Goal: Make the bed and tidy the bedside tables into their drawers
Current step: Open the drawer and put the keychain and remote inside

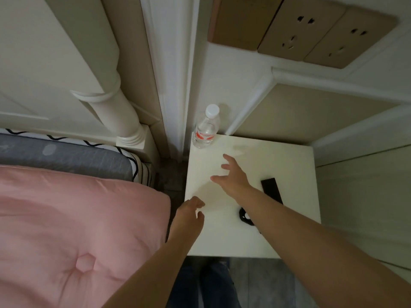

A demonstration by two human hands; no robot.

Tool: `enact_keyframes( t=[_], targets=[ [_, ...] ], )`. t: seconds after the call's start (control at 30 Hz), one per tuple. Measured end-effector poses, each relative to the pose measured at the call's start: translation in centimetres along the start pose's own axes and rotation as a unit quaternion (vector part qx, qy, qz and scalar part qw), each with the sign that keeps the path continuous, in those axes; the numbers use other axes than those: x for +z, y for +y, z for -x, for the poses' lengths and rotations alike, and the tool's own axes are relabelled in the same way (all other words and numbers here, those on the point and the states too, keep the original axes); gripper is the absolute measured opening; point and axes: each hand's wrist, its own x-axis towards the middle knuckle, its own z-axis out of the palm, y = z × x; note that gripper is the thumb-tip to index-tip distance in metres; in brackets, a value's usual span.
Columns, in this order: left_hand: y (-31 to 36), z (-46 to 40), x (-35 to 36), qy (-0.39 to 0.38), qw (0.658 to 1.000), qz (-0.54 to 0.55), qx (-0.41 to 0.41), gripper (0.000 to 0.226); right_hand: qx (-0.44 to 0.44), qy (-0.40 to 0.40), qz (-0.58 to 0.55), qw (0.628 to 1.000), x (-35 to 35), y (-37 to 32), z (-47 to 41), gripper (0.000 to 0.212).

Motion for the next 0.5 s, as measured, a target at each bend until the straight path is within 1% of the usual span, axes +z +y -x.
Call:
enact_keyframes(
  t=[0.13, 0.23, 0.33, 0.5],
  targets=[
    [0.0, 3.4, 1.4, -0.062, 0.997, 0.019, -0.052, 0.019, 0.031, -0.053, 0.022, 0.998, -1.9, 4.8, 4.6, 0.052],
    [-0.6, 5.2, 2.6, -0.098, 0.993, -0.001, -0.067, 0.015, 0.05, -0.063, 0.038, 0.996, -3.1, 7.7, 6.9, 0.035],
    [-1.2, 6.5, 3.9, -0.126, 0.989, -0.024, -0.071, 0.011, 0.054, -0.083, 0.054, 0.994, -3.9, 10.4, 8.5, 0.031],
    [-1.1, 8.8, 6.8, -0.108, 0.991, -0.018, -0.078, 0.014, 0.046, -0.095, 0.095, 0.99, -4.8, 15.3, 10.7, 0.027]
  ],
)
